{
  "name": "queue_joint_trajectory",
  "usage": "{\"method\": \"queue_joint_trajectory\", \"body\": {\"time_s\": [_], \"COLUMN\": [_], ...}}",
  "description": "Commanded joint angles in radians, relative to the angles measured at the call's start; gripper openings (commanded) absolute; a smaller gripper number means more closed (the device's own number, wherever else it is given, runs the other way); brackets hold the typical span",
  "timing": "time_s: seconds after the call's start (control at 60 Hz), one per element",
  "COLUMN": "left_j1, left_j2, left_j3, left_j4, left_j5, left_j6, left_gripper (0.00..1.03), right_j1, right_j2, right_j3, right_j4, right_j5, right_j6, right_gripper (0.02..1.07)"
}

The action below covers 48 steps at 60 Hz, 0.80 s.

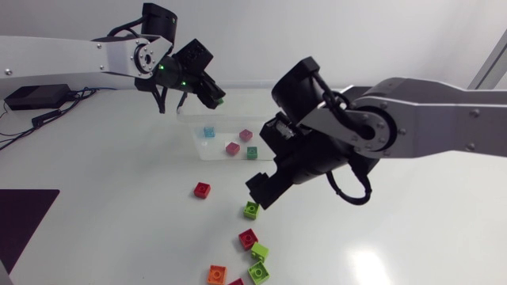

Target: Place the duplo bricks in the container

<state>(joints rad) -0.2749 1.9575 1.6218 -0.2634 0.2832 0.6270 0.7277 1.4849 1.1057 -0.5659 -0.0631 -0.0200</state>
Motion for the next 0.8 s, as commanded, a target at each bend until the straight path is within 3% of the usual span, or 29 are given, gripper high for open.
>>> {"method": "queue_joint_trajectory", "body": {"time_s": [0.0, 0.183, 0.317, 0.55, 0.783], "left_j1": [0.008, 0.014, 0.017, 0.031, 0.031], "left_j2": [0.024, -0.028, -0.117, -0.289, -0.393], "left_j3": [0.047, 0.043, -0.005, -0.143, -0.339], "left_j4": [0.006, 0.000, -0.030, -0.188, -0.296], "left_j5": [0.001, 0.011, 0.073, 0.189, 0.212], "left_j6": [-0.023, -0.024, 0.010, 0.198, 0.418], "left_gripper": [0.98, 0.99, 0.98, 0.98, 0.98], "right_j1": [0.016, 0.027, 0.021, -0.001, -0.028], "right_j2": [0.029, 0.104, 0.175, 0.282, 0.362], "right_j3": [-0.030, -0.030, -0.026, 0.008, 0.065], "right_j4": [0.023, 0.054, 0.072, 0.090, 0.087], "right_j5": [-0.024, -0.046, -0.066, -0.096, -0.112], "right_j6": [-0.012, -0.052, -0.103, -0.209, -0.258], "right_gripper": [1.02, 1.02, 1.02, 1.02, 1.02]}}
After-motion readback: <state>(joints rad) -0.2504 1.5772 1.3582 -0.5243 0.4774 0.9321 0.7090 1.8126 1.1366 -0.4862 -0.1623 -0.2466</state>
